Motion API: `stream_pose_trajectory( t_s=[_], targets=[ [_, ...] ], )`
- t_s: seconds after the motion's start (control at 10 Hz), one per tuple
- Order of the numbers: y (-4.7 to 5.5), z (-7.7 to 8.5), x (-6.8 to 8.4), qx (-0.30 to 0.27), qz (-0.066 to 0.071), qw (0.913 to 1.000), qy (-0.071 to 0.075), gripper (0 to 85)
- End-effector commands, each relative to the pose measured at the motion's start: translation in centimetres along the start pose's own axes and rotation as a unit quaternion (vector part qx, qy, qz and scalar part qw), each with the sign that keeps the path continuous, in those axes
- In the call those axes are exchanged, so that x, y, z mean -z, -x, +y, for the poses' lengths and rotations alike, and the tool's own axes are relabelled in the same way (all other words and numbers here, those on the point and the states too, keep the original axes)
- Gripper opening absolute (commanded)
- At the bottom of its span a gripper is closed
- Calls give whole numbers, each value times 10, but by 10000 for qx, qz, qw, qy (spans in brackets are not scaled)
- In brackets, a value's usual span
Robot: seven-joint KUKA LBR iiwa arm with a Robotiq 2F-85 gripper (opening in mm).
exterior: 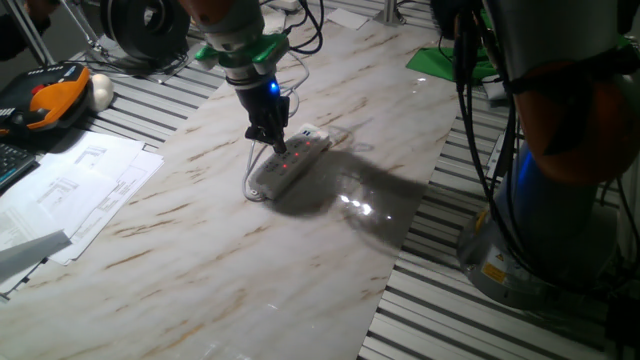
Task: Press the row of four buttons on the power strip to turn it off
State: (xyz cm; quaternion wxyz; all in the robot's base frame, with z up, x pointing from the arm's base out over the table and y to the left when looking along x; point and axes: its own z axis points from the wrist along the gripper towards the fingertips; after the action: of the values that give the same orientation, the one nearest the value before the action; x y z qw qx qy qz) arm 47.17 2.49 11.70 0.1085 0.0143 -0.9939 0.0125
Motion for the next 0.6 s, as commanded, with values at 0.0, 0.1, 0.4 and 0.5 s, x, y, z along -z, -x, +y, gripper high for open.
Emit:
stream_pose_trajectory(
  t_s=[0.0, 0.1, 0.4, 0.5],
  targets=[
    [0, 0, 0, 27, -48, 9999, -111, 0],
    [0, 0, 0, 24, -146, 9998, -168, 0],
    [0, 0, 0, -1, -294, 9995, -120, 0],
    [0, 0, 0, 11, -379, 9992, -100, 0]
  ],
)
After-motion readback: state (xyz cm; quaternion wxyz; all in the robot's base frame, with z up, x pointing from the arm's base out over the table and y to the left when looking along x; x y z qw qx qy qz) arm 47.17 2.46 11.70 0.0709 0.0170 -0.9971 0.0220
